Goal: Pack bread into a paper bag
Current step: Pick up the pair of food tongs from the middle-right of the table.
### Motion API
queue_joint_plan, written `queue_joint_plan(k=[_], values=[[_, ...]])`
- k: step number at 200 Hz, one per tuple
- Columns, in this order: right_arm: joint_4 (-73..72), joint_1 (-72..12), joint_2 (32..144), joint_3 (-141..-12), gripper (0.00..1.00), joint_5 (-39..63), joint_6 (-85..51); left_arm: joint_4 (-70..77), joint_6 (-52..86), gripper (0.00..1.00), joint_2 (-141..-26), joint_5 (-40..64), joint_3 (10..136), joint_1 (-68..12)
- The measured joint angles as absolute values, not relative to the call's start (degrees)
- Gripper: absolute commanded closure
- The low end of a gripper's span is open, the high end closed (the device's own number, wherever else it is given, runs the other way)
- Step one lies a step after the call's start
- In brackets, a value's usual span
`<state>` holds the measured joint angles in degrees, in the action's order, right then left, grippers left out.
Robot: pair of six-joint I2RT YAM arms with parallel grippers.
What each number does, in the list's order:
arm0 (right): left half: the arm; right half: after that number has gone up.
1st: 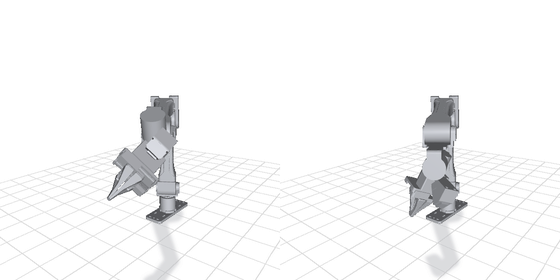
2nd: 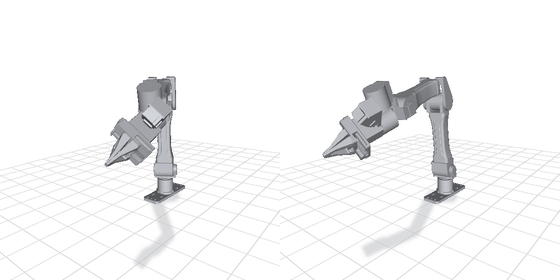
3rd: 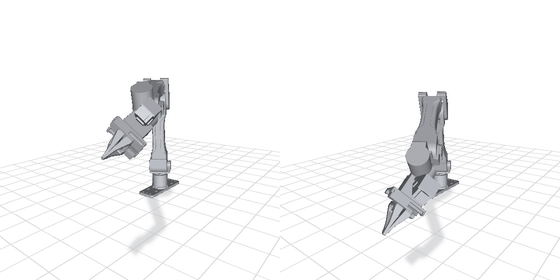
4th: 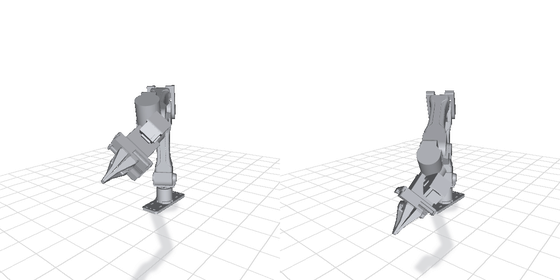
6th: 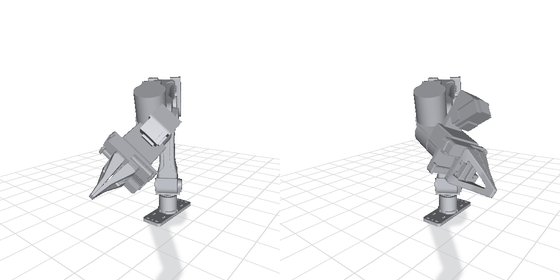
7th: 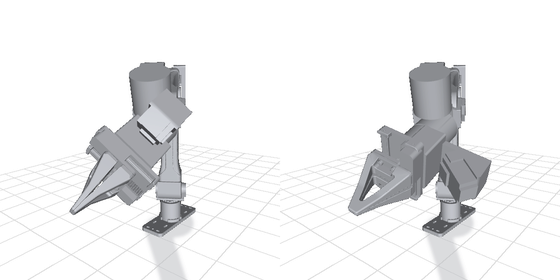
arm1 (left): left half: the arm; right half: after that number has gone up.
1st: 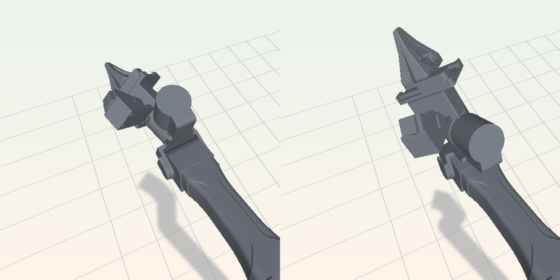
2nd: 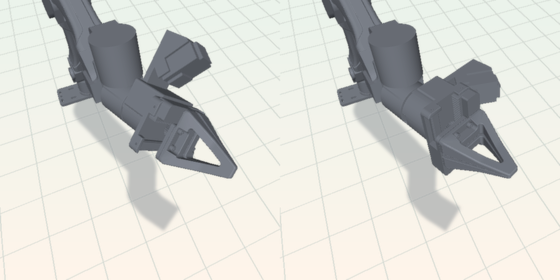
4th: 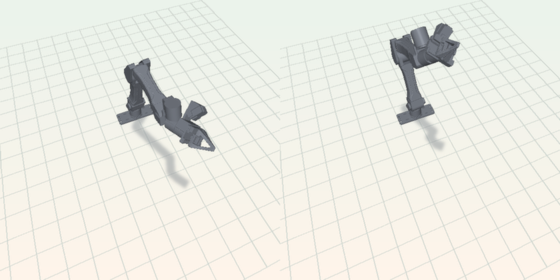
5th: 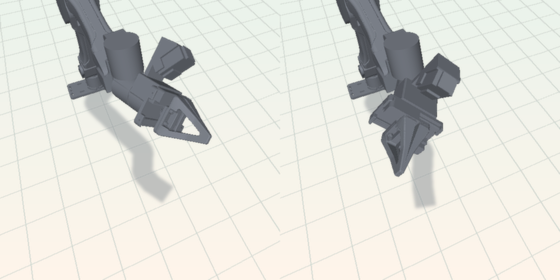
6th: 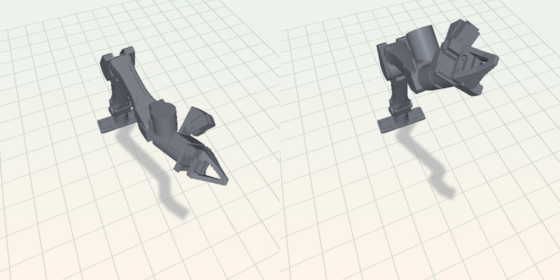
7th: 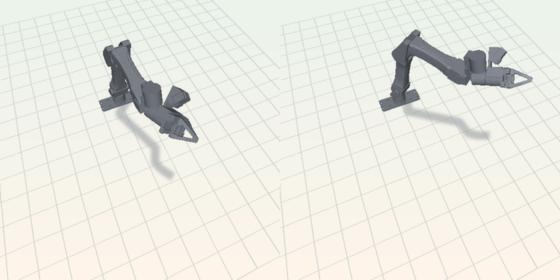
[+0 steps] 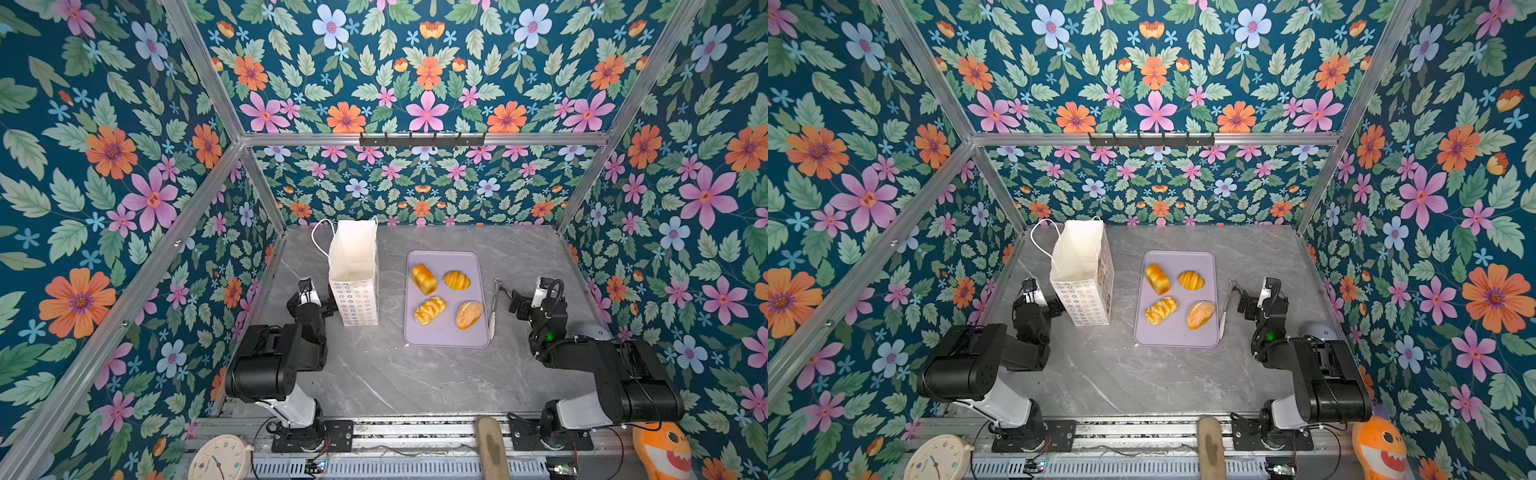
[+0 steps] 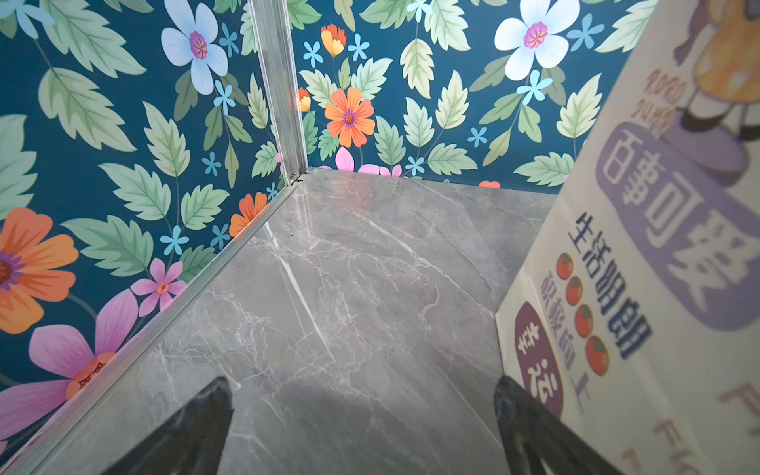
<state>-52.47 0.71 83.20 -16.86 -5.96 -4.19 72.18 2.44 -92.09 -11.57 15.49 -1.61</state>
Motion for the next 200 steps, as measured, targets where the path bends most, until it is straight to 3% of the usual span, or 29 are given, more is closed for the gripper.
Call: queue_joint_plan(k=[200], values=[[-52.8,0.6,81.8,-15.5,0.01,-6.0,-4.2,71.1,2.5,0.0,-89.5,-12.7,14.8,-1.7]])
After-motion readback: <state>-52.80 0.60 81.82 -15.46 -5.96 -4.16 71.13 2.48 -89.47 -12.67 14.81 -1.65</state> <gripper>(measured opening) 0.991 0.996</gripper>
